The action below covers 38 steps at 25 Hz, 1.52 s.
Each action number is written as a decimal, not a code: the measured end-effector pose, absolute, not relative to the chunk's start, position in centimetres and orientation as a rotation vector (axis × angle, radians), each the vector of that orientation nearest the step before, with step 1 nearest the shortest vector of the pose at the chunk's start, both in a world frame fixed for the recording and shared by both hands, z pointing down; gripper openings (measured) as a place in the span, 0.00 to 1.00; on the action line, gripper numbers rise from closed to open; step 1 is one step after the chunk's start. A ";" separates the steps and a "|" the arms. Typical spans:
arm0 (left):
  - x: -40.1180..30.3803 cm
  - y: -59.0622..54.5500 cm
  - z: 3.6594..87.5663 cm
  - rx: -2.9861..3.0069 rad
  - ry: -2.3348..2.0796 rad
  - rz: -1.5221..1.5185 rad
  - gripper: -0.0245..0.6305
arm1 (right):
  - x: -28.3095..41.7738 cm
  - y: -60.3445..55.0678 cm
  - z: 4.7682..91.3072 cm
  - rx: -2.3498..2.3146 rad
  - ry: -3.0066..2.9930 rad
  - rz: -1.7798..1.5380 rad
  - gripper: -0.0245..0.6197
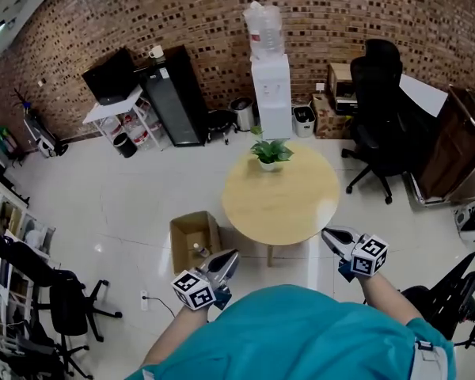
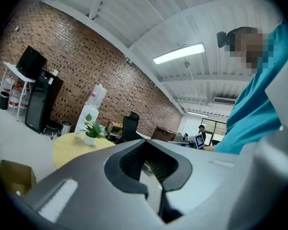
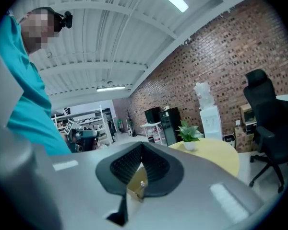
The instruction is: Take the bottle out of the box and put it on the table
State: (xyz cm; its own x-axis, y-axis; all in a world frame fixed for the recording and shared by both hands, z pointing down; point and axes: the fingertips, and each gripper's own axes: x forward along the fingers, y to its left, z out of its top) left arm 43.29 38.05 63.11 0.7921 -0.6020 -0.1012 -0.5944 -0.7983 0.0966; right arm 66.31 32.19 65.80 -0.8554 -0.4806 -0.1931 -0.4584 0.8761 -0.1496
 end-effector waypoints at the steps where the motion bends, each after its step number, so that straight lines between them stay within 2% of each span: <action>1: 44.0 37.2 63.0 2.907 -0.977 -0.198 0.04 | 66.6 31.1 65.7 -0.697 2.828 -0.146 0.04; 6: 46.0 34.2 62.7 2.882 -0.995 -0.170 0.04 | 67.3 27.2 65.9 -0.630 2.848 -0.175 0.04; 11: 43.1 30.9 63.7 2.870 -1.048 -0.204 0.04 | 64.3 23.3 66.8 -0.582 2.869 -0.182 0.04; 15: 36.4 29.3 64.1 2.878 -1.076 -0.245 0.04 | 57.0 21.6 65.5 -0.543 2.890 -0.146 0.04; 19: 28.1 26.4 59.9 2.855 -1.110 -0.264 0.04 | 48.4 18.0 59.7 -0.513 2.939 -0.123 0.04; 26: 13.3 12.1 49.8 2.693 -1.288 -0.305 0.04 | 32.9 1.2 47.2 -0.352 3.047 -0.196 0.04; 31: 7.6 11.5 49.3 2.616 -1.401 -0.306 0.04 | 25.6 -0.5 47.2 -0.205 3.091 -0.213 0.04; 38: 4.4 6.0 51.2 2.479 -1.603 -0.273 0.04 | 18.7 -6.9 49.8 0.100 3.113 -0.167 0.04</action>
